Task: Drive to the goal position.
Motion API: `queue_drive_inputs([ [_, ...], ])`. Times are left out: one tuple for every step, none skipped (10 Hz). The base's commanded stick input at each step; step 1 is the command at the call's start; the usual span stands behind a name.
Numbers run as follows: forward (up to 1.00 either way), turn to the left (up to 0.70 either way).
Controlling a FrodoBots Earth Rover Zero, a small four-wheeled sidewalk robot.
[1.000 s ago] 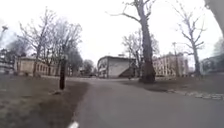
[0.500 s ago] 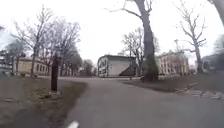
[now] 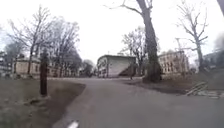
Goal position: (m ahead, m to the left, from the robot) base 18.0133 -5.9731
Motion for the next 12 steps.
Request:
queue_drive_inputs([
  [1.0,0.0],
  [1.0,0.0],
  [1.0,0.0],
  [1.0,0.0],
  [1.0,0.0],
  [1.0,0.0],
  [1.0,0.0],
  [1.0,0.0],
  [1.0,0.0],
  [1.0,0.0],
  [1.0,0.0],
  [1.0,0.0],
])
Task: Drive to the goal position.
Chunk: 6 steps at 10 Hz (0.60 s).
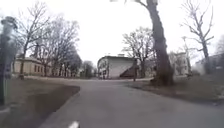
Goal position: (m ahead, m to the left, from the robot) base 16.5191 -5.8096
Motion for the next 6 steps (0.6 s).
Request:
queue_drive_inputs([
  [1.0,0.0],
  [1.0,0.0],
  [1.0,0.0],
  [1.0,0.0],
  [1.0,0.0],
  [1.0,0.0],
])
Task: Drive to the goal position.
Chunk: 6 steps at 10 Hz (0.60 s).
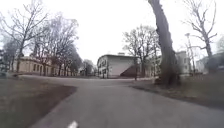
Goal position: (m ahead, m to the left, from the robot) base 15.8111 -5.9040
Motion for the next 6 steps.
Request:
queue_drive_inputs([
  [1.0,0.0],
  [1.0,0.0],
  [1.0,0.0],
  [1.0,0.0],
  [1.0,0.0],
  [1.0,0.0],
])
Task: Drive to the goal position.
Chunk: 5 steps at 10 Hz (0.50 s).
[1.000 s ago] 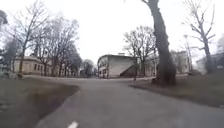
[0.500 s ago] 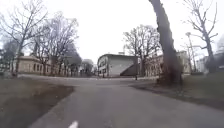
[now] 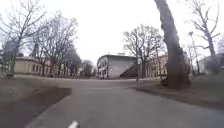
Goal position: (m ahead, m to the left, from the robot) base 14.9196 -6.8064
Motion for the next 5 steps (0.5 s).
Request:
queue_drive_inputs([
  [1.0,0.0],
  [1.0,0.0],
  [1.0,0.0],
  [1.0,0.0],
  [1.0,0.0],
])
